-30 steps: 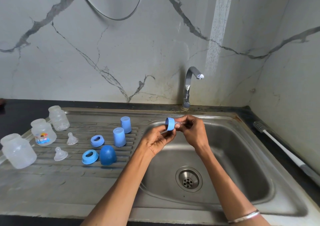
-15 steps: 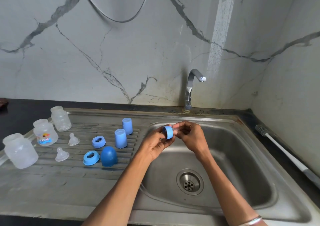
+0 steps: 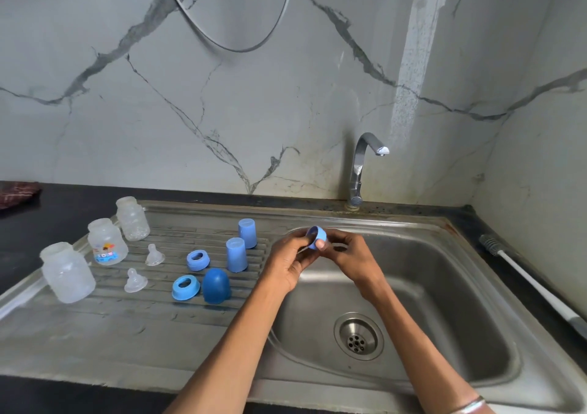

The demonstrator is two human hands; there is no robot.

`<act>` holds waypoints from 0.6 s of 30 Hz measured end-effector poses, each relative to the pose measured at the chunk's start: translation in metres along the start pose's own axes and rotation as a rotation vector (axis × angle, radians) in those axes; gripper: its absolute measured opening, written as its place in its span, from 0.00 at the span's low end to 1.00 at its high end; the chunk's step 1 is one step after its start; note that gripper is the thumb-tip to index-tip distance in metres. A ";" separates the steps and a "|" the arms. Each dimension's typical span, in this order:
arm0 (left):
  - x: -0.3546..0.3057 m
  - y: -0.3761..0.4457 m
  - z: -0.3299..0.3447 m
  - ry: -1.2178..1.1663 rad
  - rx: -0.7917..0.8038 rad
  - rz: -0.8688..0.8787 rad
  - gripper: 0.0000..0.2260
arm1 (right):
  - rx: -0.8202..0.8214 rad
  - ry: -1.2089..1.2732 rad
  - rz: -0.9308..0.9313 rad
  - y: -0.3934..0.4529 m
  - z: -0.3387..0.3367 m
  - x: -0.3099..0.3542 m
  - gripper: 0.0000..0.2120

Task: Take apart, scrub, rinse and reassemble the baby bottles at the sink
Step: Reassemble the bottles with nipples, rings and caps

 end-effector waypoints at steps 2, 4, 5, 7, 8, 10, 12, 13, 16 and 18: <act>-0.005 -0.001 -0.006 0.114 -0.037 0.059 0.04 | -0.042 -0.008 -0.001 0.001 0.005 0.000 0.13; -0.017 -0.003 -0.009 0.231 -0.029 0.119 0.05 | -0.055 0.022 -0.018 0.002 0.011 0.005 0.13; -0.027 -0.005 -0.014 0.295 -0.019 0.155 0.05 | -0.046 0.022 -0.025 0.002 0.016 0.009 0.13; -0.048 -0.007 -0.022 0.395 -0.011 0.232 0.07 | -0.027 0.019 -0.015 0.005 0.026 0.015 0.13; -0.063 -0.009 -0.031 0.424 -0.024 0.271 0.08 | -0.014 0.029 -0.007 0.008 0.034 0.020 0.13; -0.093 -0.013 -0.048 0.477 -0.058 0.339 0.10 | 0.001 0.056 0.004 0.014 0.051 0.028 0.14; -0.124 -0.013 -0.069 0.574 -0.105 0.399 0.11 | -0.004 0.047 0.005 0.022 0.067 0.037 0.15; -0.142 -0.014 -0.082 0.633 -0.139 0.436 0.12 | 0.000 0.016 -0.001 0.026 0.079 0.044 0.15; -0.196 -0.015 -0.129 0.914 -0.324 0.577 0.16 | 0.022 -0.075 -0.041 0.037 0.108 0.062 0.19; -0.234 -0.017 -0.163 1.111 -0.519 0.669 0.15 | 0.041 -0.092 -0.055 0.045 0.129 0.071 0.21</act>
Point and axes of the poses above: each hand's wrist, its own y-axis towards the middle knuckle, its own z-axis out of the palm, x = y × z, the point moved 5 cm from there along y, towards the middle knuckle, and after that the axes turned 6 degrees about z, right-handed, at the moved point
